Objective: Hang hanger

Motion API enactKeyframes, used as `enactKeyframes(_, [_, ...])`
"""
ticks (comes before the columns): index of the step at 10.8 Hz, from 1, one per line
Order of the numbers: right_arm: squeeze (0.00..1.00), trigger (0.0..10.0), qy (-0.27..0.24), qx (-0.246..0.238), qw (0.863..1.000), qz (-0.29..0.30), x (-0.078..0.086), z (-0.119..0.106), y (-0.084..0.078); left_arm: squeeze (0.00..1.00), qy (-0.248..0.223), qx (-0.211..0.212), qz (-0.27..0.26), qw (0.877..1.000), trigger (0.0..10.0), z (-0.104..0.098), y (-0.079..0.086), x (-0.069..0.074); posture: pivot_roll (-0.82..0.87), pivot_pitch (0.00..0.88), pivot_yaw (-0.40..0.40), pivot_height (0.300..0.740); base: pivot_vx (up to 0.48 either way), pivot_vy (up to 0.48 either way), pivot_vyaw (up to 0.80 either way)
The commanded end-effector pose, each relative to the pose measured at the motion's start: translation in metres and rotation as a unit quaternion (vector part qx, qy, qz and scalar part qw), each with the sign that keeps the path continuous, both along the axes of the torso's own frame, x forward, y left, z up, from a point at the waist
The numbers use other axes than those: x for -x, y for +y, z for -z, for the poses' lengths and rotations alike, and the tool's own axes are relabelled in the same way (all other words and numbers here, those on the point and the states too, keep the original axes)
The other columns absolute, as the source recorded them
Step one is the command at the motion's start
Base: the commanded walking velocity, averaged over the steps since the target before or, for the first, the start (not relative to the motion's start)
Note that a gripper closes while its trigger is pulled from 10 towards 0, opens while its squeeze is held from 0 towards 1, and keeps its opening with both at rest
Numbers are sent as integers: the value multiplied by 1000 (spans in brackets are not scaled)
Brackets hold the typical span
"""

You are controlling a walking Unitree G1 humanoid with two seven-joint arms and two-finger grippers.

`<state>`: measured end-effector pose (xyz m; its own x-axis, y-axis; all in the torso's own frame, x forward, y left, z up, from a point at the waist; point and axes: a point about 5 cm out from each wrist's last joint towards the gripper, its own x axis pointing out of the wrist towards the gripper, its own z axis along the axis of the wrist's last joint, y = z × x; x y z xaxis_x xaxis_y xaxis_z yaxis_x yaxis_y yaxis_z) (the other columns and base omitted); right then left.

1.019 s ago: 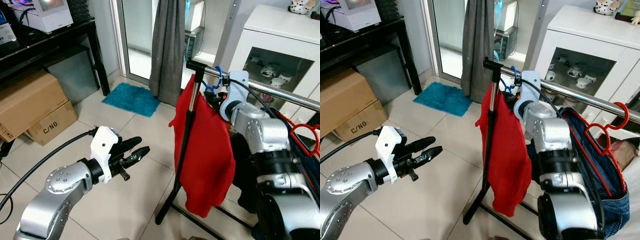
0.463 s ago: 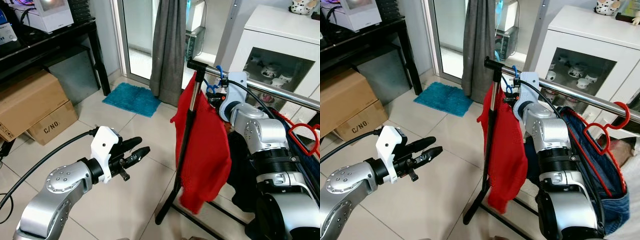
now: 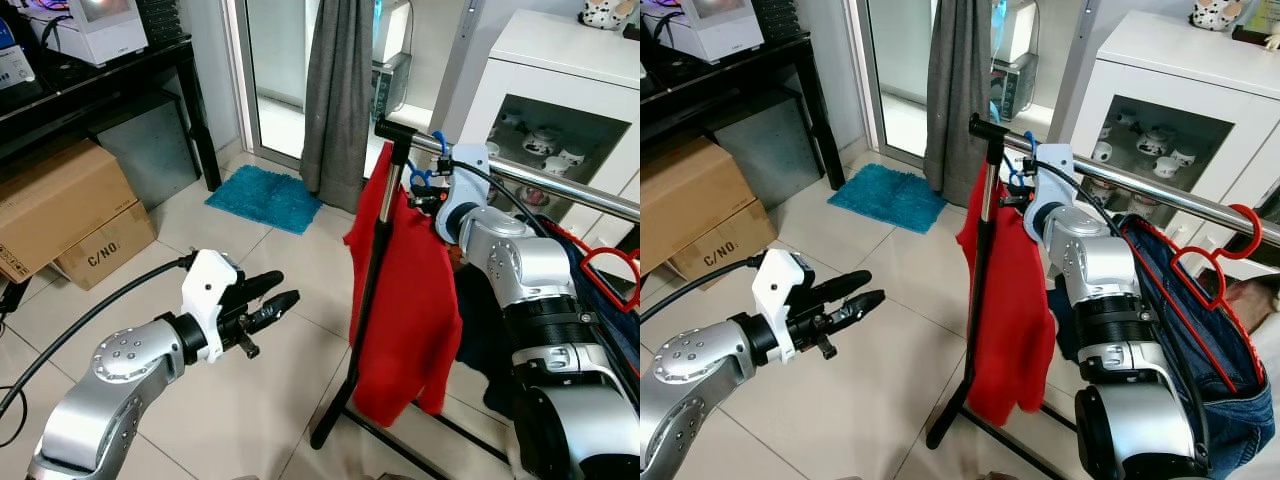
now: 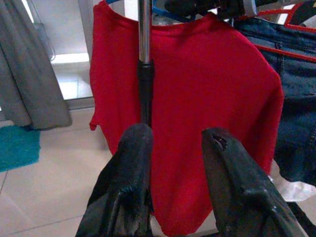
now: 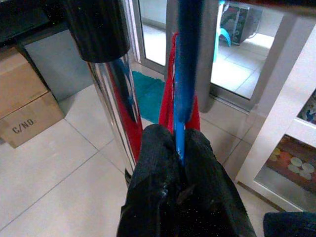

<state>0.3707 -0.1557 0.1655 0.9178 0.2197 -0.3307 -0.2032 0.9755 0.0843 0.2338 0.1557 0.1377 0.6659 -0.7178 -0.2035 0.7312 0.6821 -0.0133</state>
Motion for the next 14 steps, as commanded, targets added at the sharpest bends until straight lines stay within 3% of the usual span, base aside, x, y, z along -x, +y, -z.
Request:
enactKeyframes(1, [0,0,-13,5,1000,-1,-1,-7,0,0,-6,-5,0,1000,10000,-1,0,-2,22,0,-9,740,0,0,0])
enactKeyframes(5, [0,0,-81,-8,997,15,11,-26,-10,0,-39,6,-89,995,10000,-5,-1,-18,11,0,-11,740,0,0,0])
enactKeyframes(7, [0,0,-128,-31,991,3,32,-34,-6,0,-39,19,-102,994,10000,-5,-7,-15,10,0,-19,740,0,0,0])
enactKeyframes(9, [0,0,-113,-33,993,-4,57,-18,-2,0,-33,20,-109,993,10000,-3,-9,-13,8,6,-25,740,0,0,0])
enactKeyframes(11, [0,0,-108,-64,992,-16,80,-2,4,0,-30,8,-108,994,10000,1,-8,-11,5,7,-26,740,-129,0,0])
enactKeyframes(14, [0,0,-83,-65,994,-16,98,16,11,0,-30,4,-105,994,10000,0,-8,-13,1,8,-19,740,-262,0,0])
